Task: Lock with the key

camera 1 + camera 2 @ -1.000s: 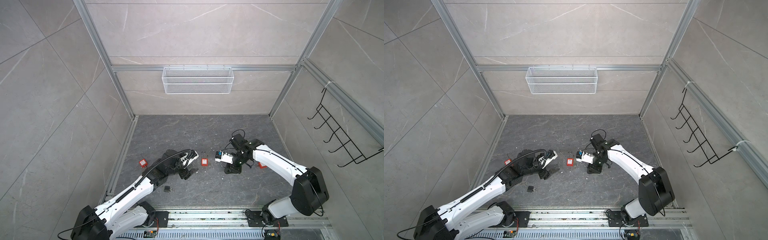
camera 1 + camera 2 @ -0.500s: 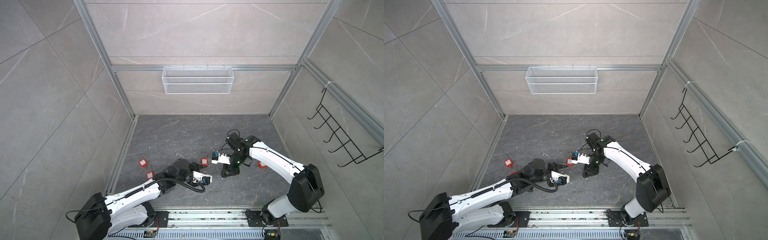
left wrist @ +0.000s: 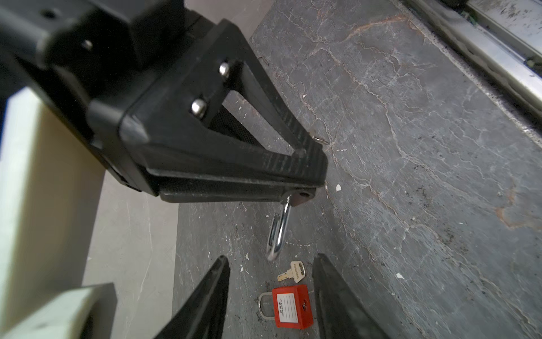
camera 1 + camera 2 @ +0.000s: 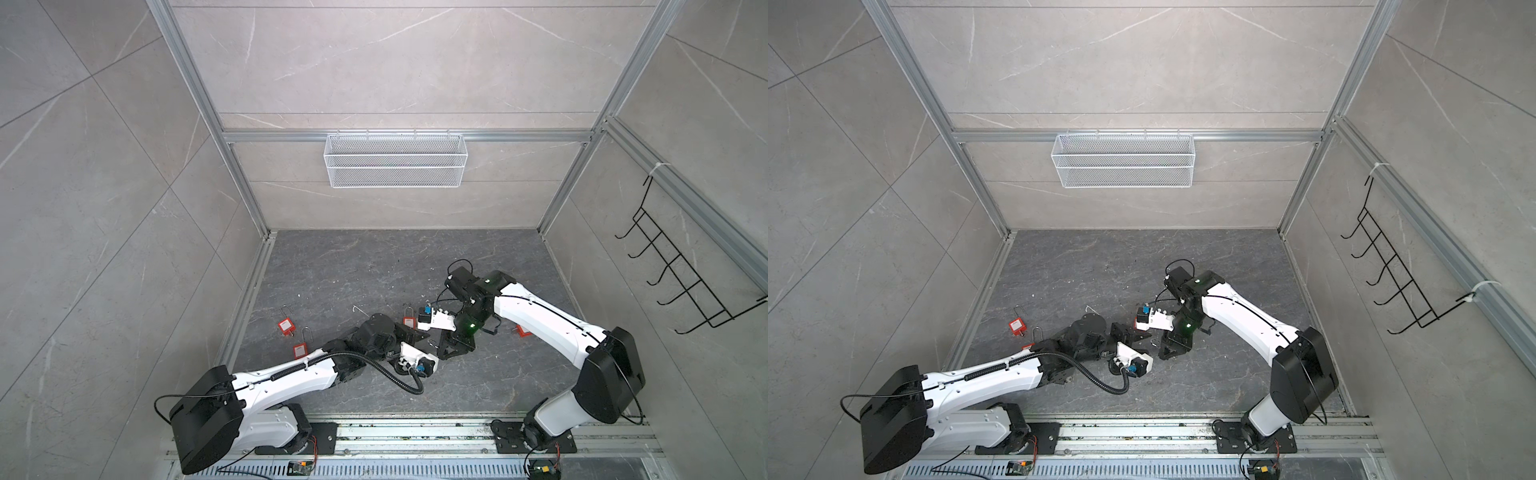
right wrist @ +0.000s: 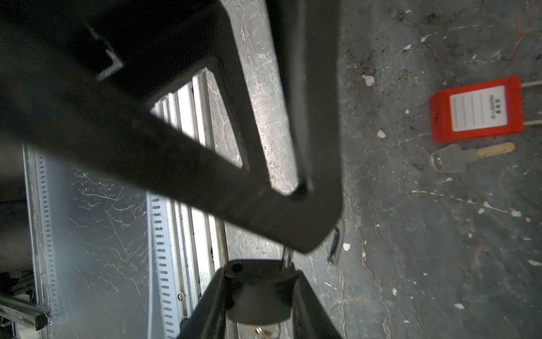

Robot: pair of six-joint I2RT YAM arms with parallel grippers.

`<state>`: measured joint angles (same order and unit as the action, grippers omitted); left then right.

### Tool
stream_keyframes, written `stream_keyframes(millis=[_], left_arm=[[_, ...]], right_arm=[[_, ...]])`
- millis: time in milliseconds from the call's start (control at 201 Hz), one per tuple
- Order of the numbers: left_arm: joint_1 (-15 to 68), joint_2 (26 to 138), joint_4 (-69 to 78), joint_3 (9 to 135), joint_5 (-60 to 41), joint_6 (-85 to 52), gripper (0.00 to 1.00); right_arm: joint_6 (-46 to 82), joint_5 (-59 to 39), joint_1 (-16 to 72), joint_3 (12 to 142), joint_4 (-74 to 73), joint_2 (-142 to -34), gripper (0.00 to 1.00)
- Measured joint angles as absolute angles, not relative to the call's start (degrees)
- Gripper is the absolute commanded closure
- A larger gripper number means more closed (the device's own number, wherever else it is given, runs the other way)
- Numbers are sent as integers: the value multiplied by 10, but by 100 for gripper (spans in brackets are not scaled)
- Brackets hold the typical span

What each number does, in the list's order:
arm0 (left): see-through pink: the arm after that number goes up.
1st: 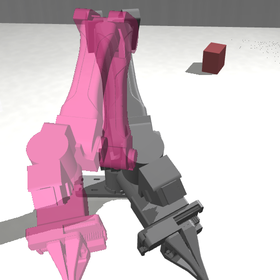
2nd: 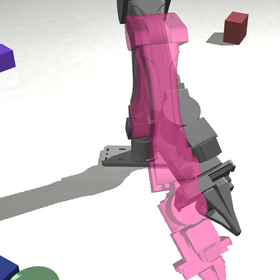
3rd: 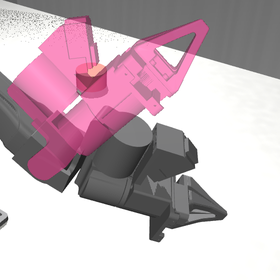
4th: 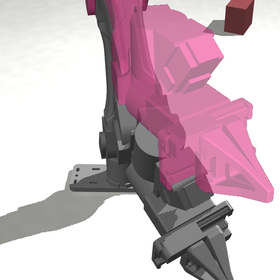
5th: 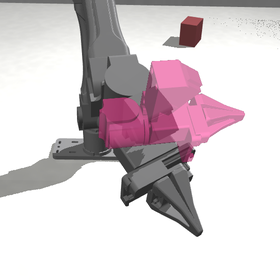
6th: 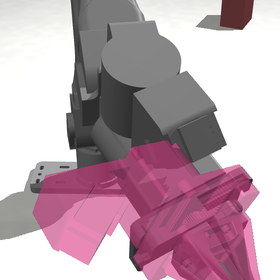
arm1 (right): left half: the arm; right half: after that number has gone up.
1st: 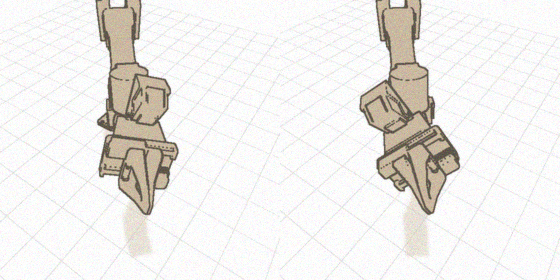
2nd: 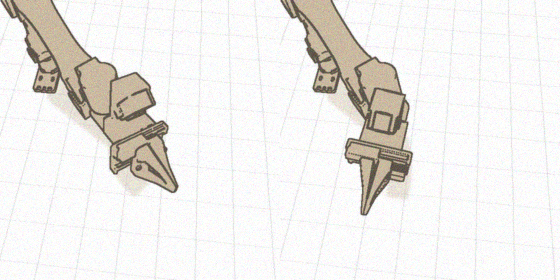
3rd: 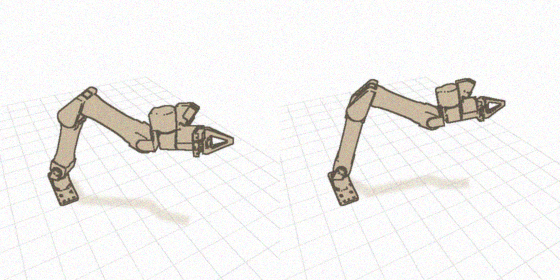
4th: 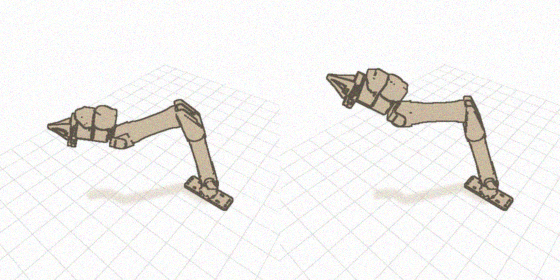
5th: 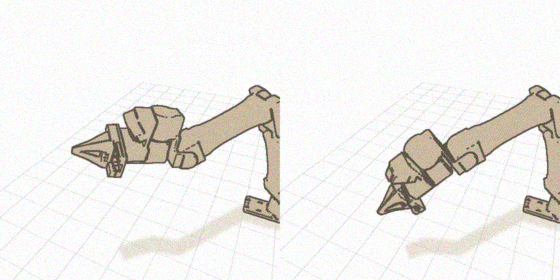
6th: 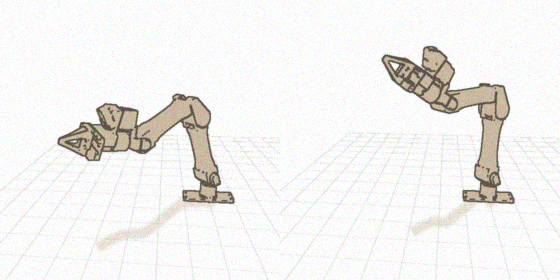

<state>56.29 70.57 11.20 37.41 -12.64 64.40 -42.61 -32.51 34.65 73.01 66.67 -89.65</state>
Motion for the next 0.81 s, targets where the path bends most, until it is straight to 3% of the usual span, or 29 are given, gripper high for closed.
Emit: stream_keyframes(millis=[229,373,597,807], left_arm=[[566,722,110,380,-123,657,59],[570,734,108,389,-121,663,74],[578,743,105,396,-119,669,81],[583,746,95,396,-119,675,95]], right_arm=[[-414,-338,350,733,675,-897,75],[-406,-346,353,740,680,-899,75],[-401,-346,356,740,685,-901,75],[-400,-347,356,740,688,-904,75]])
